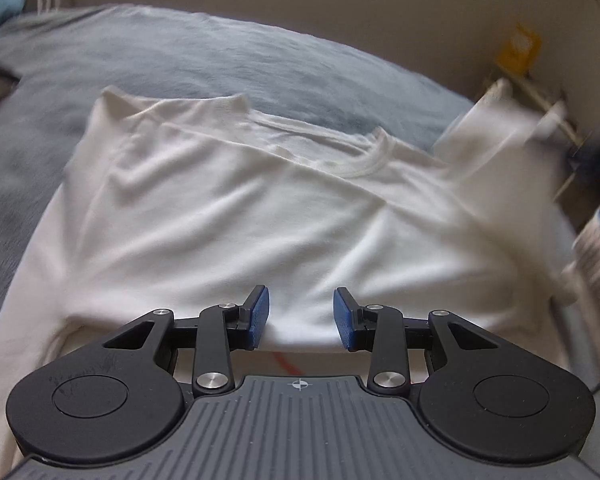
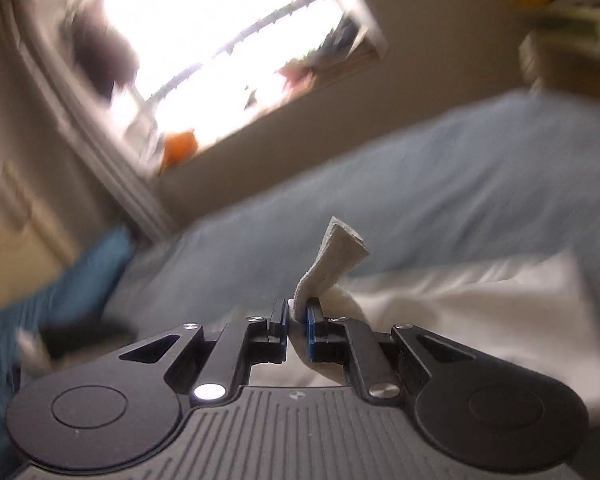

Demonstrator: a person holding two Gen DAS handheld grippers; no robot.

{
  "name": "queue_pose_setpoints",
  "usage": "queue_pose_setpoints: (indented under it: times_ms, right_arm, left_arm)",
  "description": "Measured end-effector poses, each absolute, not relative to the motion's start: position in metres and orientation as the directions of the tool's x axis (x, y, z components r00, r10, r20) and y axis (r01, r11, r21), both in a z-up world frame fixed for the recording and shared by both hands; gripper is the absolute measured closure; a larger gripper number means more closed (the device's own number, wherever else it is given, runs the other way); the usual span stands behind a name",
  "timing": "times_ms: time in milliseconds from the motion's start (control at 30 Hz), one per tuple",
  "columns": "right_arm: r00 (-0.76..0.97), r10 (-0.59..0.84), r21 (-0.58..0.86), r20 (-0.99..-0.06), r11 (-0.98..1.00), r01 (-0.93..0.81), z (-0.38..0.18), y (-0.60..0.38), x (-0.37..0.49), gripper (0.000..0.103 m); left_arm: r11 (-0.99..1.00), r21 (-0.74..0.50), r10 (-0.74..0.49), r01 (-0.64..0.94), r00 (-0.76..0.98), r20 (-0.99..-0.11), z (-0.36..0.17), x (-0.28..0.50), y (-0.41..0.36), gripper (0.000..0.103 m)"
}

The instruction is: Fold clothes

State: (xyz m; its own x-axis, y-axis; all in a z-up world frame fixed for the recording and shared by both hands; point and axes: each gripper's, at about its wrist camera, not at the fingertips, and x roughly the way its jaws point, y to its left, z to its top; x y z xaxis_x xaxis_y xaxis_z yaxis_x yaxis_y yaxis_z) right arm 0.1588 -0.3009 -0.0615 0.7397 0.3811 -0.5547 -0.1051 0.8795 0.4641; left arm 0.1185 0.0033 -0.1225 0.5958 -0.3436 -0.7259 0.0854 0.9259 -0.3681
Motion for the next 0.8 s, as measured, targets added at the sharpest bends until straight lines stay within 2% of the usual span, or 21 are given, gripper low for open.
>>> queue_pose_setpoints:
  times_ms: [133,200,233,333,433,500,567,633,733,800]
  right_arm:
    - [0.693,0.360,0.299,-0.625,0.930,-0.213,-0.096,-0.232,0.142,0.092]
    - [0.681,0.335,0.202,-0.651,0.941,-0.270,-0.109,-0.204,0.133,0.089]
    - [0.675,0.321,0.153,-0.664,0.942,-0.298,-0.115,-0.190,0.129,0.083]
    - [0.682,0.337,0.114,-0.649,0.929,-0.351,-0.115,-0.181,0.114,0.070]
    - [0.688,0.357,0.104,-0.632,0.918,-0.382,-0.112,-0.179,0.100,0.067]
    - [0.677,0.389,0.167,-0.625,0.914,-0.370,-0.109,-0.193,0.093,0.067]
    - [0.644,0.481,0.342,-0.595,0.876,-0.339,-0.105,-0.219,0.089,0.067]
    - [0.628,0.574,0.555,-0.526,0.791,-0.258,-0.104,-0.255,0.084,0.067]
    - [0.680,0.594,0.768,-0.430,0.637,-0.070,-0.118,-0.310,0.077,0.067]
    - [0.726,0.555,0.832,-0.406,0.554,0.042,-0.133,-0.341,0.074,0.066]
  left_arm:
    - [0.874,-0.486,-0.382,-0.017,0.594,-0.708,-0.126,0.121,0.041,0.068]
    - [0.851,-0.524,-0.398,-0.037,0.605,-0.689,-0.128,0.122,0.052,0.068]
    - [0.838,-0.543,-0.409,-0.042,0.610,-0.678,-0.130,0.122,0.057,0.068]
    - [0.776,-0.629,-0.474,-0.045,0.617,-0.628,-0.135,0.124,0.064,0.067]
    - [0.736,-0.677,-0.522,-0.028,0.614,-0.592,-0.138,0.127,0.062,0.066]
    - [0.723,-0.691,-0.549,-0.002,0.606,-0.576,-0.138,0.129,0.057,0.065]
    - [0.711,-0.703,-0.579,0.030,0.593,-0.560,-0.138,0.132,0.050,0.063]
    - [0.702,-0.710,-0.602,0.048,0.572,-0.556,-0.140,0.138,0.041,0.062]
    - [0.694,-0.718,-0.624,0.046,0.535,-0.569,-0.147,0.149,0.026,0.061]
    - [0.699,-0.714,-0.624,0.031,0.515,-0.588,-0.151,0.156,0.019,0.061]
